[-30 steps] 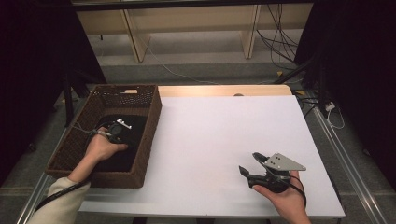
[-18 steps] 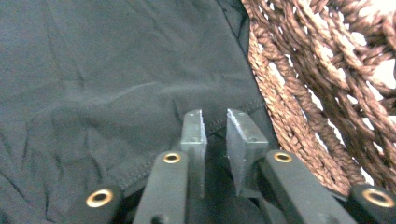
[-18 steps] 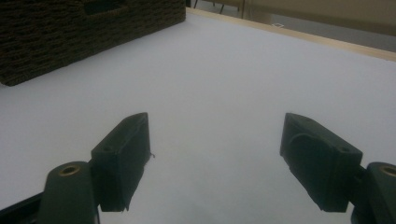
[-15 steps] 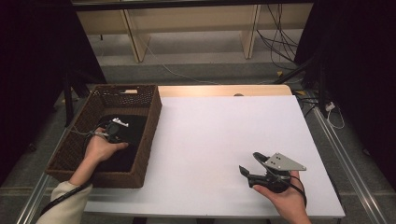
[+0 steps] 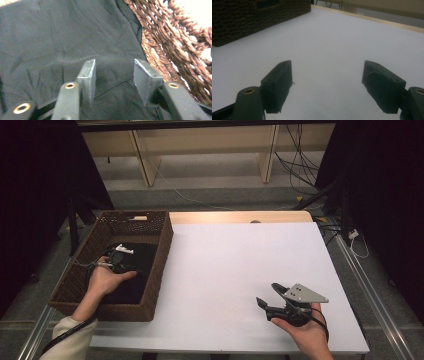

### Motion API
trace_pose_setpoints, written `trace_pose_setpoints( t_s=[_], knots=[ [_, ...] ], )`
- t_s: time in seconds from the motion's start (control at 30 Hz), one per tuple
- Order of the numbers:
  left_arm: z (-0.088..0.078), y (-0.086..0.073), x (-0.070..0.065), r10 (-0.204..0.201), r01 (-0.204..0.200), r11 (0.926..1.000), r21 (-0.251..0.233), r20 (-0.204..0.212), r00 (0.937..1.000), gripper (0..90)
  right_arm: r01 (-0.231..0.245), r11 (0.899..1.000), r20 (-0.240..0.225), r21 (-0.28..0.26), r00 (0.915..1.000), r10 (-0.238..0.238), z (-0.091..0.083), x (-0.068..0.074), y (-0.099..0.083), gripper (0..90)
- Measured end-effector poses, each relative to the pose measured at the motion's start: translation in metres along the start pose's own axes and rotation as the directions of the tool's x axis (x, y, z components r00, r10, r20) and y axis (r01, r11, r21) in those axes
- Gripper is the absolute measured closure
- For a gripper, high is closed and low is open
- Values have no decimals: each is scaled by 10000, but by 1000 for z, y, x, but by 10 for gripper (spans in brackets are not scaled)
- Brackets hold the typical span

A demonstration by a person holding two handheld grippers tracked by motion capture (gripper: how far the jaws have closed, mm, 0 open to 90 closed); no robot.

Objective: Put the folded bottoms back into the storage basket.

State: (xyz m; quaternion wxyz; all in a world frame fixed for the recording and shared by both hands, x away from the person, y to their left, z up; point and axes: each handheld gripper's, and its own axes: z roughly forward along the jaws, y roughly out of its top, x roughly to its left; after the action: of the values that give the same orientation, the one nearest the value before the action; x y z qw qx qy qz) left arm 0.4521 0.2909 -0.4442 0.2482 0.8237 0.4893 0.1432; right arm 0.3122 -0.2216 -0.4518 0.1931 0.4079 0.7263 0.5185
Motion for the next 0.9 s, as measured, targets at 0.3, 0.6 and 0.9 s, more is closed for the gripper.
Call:
trace_pose_setpoints(
  t_s=[0.3,0.6,0.9],
  knots=[
    [-8,0,0,-48,33,9977,-681,-223,9997,351,-12,10000,0,-31,10000,12,-1,-1,0,253],
    [-17,3,-1,-4,-23,9862,-1653,-165,9999,285,49,9999,-18,-95,10000,-49,-1,-2,0,253],
    [-26,5,-2,-241,184,9725,-2322,-219,9995,195,48,10000,-16,-86,10000,-49,-1,-2,0,253]
  ],
)
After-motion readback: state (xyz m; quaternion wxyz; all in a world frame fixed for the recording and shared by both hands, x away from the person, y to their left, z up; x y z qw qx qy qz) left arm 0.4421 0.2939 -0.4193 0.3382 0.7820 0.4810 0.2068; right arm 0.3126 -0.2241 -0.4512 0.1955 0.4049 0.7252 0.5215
